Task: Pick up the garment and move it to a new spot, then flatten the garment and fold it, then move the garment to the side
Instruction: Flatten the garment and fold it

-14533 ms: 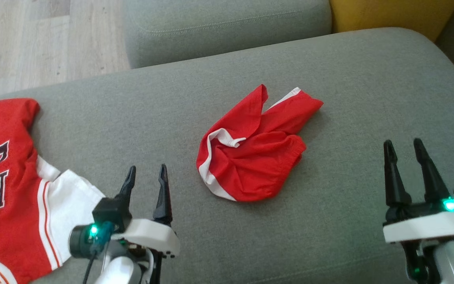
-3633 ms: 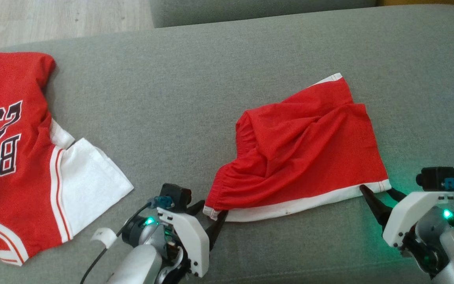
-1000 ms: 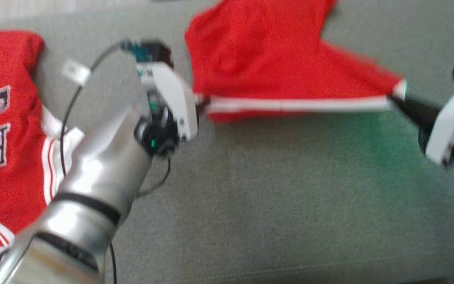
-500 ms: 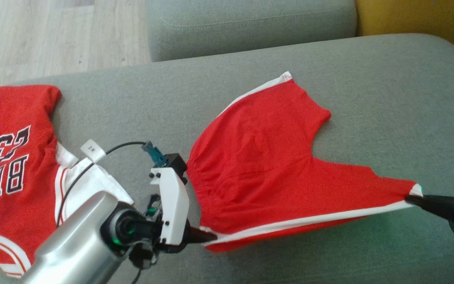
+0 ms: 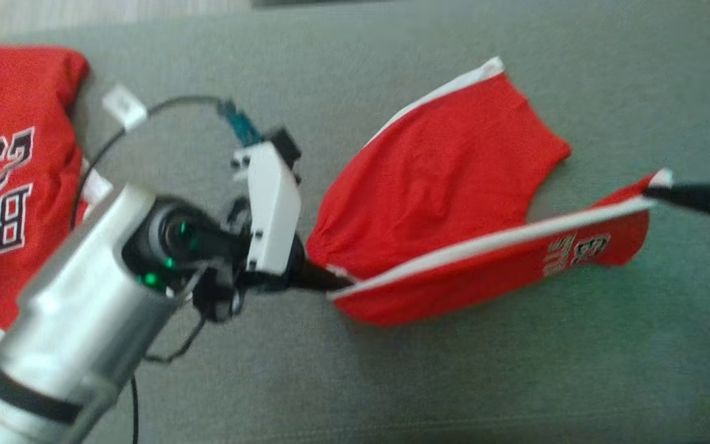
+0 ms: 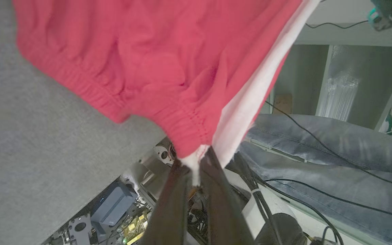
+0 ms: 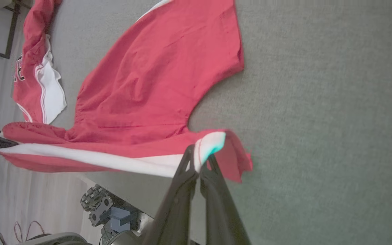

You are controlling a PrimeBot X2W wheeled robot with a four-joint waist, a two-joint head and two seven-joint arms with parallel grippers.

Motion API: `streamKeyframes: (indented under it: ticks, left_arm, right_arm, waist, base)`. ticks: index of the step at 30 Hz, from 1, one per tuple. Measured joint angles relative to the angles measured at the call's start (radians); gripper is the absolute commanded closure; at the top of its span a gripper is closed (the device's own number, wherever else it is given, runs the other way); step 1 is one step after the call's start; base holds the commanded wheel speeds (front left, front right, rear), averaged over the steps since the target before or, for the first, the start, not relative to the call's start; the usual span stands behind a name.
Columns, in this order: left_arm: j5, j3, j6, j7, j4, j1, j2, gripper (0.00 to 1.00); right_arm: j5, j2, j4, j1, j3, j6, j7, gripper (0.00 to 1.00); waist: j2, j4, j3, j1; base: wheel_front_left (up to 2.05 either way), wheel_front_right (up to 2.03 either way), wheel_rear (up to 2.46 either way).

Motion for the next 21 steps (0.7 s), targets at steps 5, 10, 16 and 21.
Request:
streamKeyframes:
  ticks: [5, 10, 16, 21]
  left_arm:
    - [0.0, 0.016, 0.017, 0.002, 0.051, -0.09, -0.049, 1.0]
    - [0.008, 0.025, 0.016, -0.008, 0.091, -0.147, -0.07, 1.0]
    - [0.027, 0.044, 0.025, -0.014, 0.122, -0.218, -0.084, 1.0]
    - [0.033, 0.061, 0.026, -0.023, 0.14, -0.283, -0.099, 1.0]
  right_arm:
    - [0.002, 0.052, 0.131, -0.151, -0.029, 0.0, 0.074, 1.0]
    - [-0.009, 0.112, 0.232, -0.245, -0.035, 0.0, 0.123, 1.0]
    - [-0.044, 0.188, 0.393, -0.391, -0.033, 0.0, 0.202, 1.0]
    - [-0.08, 0.233, 0.472, -0.496, -0.043, 0.0, 0.225, 1.0]
  waist:
    - [0.0, 0.034, 0.088, 0.0001]
    - [0.0, 0.066, 0.148, 0.0003]
    - [-0.0001, 0.125, 0.24, 0.0003]
    - [-0.0001, 0.159, 0.296, 0.0003]
  base:
    - [0.0, 0.0, 0.0]
    - [0.0, 0.0, 0.0]
    - [0.0, 0.0, 0.0]
    - [0.0, 0.0, 0.0]
